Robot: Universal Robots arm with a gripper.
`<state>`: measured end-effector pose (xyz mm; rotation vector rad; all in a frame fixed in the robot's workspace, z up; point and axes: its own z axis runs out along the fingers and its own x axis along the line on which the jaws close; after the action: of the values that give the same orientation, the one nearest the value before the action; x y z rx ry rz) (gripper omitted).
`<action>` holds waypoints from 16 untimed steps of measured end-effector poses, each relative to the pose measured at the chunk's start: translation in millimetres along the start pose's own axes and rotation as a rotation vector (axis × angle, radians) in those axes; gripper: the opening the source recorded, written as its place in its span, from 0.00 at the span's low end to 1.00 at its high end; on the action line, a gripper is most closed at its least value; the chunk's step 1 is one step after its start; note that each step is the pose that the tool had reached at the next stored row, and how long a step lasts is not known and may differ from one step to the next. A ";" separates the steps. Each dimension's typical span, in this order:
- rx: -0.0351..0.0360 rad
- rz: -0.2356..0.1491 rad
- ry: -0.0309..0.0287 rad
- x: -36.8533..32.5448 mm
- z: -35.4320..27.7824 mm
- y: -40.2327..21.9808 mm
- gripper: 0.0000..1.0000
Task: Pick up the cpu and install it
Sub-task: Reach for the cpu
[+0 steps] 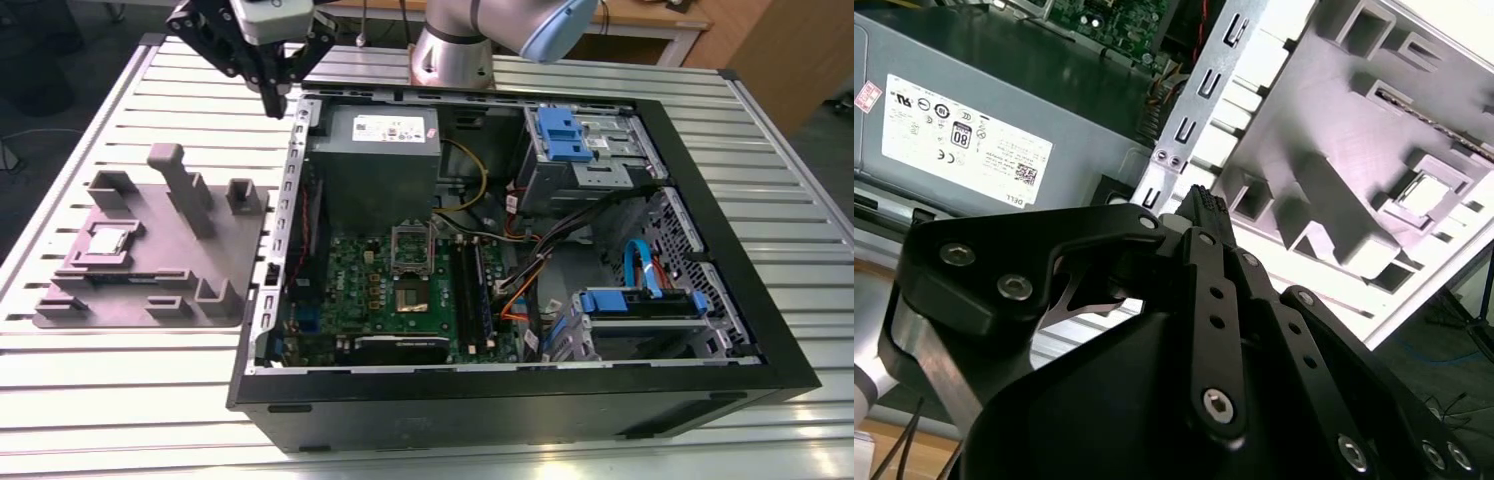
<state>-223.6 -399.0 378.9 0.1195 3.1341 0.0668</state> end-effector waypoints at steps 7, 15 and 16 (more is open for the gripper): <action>0.0000 0.000 0.0002 1.4 0.4 -0.1 0.10; 0.0000 0.000 0.0005 3.0 0.8 -0.2 0.10; 0.0000 0.000 0.0005 3.1 0.9 -0.3 0.10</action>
<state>-226.8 -399.0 378.0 0.1196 3.1347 0.0668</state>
